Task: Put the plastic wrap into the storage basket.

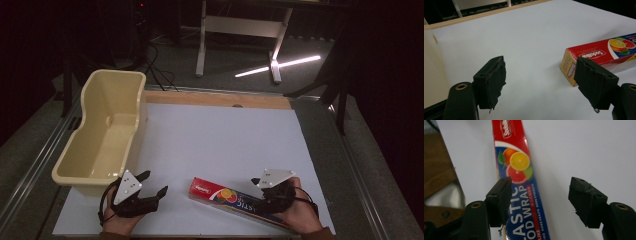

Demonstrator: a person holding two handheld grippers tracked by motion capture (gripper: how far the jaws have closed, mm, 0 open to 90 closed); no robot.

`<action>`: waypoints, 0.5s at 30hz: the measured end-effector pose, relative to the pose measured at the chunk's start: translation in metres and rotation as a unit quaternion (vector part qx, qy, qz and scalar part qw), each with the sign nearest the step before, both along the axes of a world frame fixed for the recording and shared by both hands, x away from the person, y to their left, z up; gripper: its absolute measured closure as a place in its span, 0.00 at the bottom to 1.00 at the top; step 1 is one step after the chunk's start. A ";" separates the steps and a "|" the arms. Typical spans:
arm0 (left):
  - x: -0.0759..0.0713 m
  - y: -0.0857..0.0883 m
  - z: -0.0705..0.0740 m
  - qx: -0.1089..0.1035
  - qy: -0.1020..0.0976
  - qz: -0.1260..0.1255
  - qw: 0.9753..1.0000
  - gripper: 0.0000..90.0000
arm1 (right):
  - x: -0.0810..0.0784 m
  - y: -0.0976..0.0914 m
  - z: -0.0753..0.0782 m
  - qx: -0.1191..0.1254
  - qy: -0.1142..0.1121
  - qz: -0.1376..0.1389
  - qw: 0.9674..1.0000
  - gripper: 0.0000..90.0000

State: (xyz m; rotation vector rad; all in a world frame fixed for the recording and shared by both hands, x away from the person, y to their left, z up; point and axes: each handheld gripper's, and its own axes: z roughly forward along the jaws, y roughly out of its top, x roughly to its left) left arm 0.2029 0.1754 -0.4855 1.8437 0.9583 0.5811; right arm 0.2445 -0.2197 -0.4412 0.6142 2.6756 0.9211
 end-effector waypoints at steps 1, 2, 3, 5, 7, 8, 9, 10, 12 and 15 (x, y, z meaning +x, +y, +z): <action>0.000 0.000 0.000 0.000 0.000 0.000 1.000 0.28 | 0.000 0.002 0.000 -0.009 0.000 0.005 1.000 0.38; 0.000 0.000 0.000 0.000 0.000 0.000 1.000 0.28 | 0.000 0.002 0.000 -0.009 0.000 0.005 1.000 0.38; 0.000 0.000 0.000 -0.001 0.000 -0.001 1.000 0.28 | -0.001 0.005 0.000 -0.016 0.001 0.010 1.000 0.38; 0.000 -0.001 0.000 0.000 -0.001 -0.001 1.000 0.28 | -0.001 0.012 0.000 -0.040 0.006 0.025 0.999 0.37; 0.000 -0.001 0.000 -0.001 -0.002 -0.001 1.000 0.28 | -0.001 0.017 0.000 -0.057 0.010 0.035 0.998 0.36; 0.000 -0.001 0.000 -0.001 -0.002 0.000 1.000 0.28 | 0.000 0.019 -0.001 -0.064 0.011 0.039 0.997 0.36; 0.000 -0.001 0.000 0.000 -0.002 0.000 1.000 0.28 | 0.000 0.021 -0.001 -0.070 0.013 0.042 0.997 0.35; -0.001 -0.001 0.000 0.000 -0.002 0.000 1.000 0.28 | 0.001 0.023 -0.001 -0.076 0.016 0.045 0.996 0.35; -0.001 -0.001 0.000 0.000 -0.003 -0.001 1.000 0.28 | 0.002 0.026 -0.003 -0.087 0.021 0.051 0.995 0.34; -0.001 -0.001 0.000 0.000 -0.003 -0.001 1.000 0.28 | 0.005 0.032 -0.005 -0.107 0.035 0.062 0.992 0.33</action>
